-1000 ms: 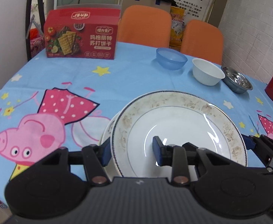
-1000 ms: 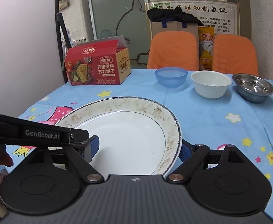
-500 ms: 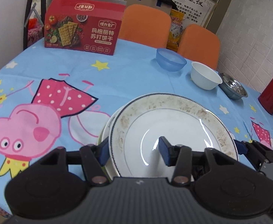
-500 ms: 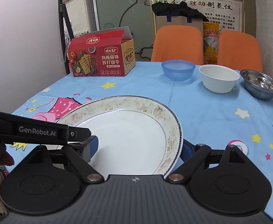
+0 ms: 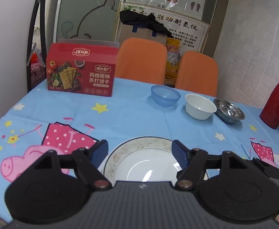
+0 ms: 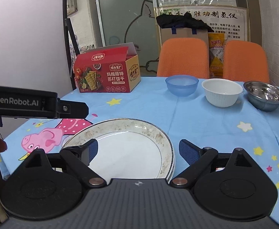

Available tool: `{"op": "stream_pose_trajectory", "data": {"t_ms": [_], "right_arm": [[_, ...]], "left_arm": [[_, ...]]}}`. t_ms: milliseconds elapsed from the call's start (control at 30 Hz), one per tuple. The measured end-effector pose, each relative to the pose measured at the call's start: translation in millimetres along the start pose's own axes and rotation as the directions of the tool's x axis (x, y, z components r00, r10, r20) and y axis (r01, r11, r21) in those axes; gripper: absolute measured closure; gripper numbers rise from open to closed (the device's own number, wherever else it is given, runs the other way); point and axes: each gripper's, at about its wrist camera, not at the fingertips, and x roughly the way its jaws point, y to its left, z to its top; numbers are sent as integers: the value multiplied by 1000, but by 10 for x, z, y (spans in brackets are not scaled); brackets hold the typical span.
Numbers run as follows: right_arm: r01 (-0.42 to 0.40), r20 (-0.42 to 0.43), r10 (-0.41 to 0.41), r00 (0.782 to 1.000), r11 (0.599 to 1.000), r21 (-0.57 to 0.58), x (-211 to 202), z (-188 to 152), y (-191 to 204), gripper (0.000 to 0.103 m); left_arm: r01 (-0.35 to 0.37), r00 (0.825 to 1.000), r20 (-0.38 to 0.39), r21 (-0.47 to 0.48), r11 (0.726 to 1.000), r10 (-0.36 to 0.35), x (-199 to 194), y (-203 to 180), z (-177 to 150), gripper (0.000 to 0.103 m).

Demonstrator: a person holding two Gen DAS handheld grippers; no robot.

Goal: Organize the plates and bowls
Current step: 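Lower the gold-rimmed plate onto the floral plate and open both tools, then move both tools toward the steel bowl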

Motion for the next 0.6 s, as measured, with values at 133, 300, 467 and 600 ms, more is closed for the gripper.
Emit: {"op": "stream_pose_trajectory", "data": {"t_ms": [133,300,467,600], "right_arm": [[18,10,-18,1000,1000,19,-57,1,-126,0],[70,-1,-70,998,994,84,-107,-48,-444,0],[126,-5,-126,992,980,152,-201,-106,-784,0],[154,-9,-156,988,966,209,-278,-143,-1034,0]], "left_arm": [[14,1000,-14,5,1000,-14,46,-98,-19,29],[25,999,-33,15,1000,-25,150,-257,-52,9],[42,998,-46,43,998,-40,225,-467,-59,7],[54,997,-56,67,996,-50,290,-653,-47,4]]}}
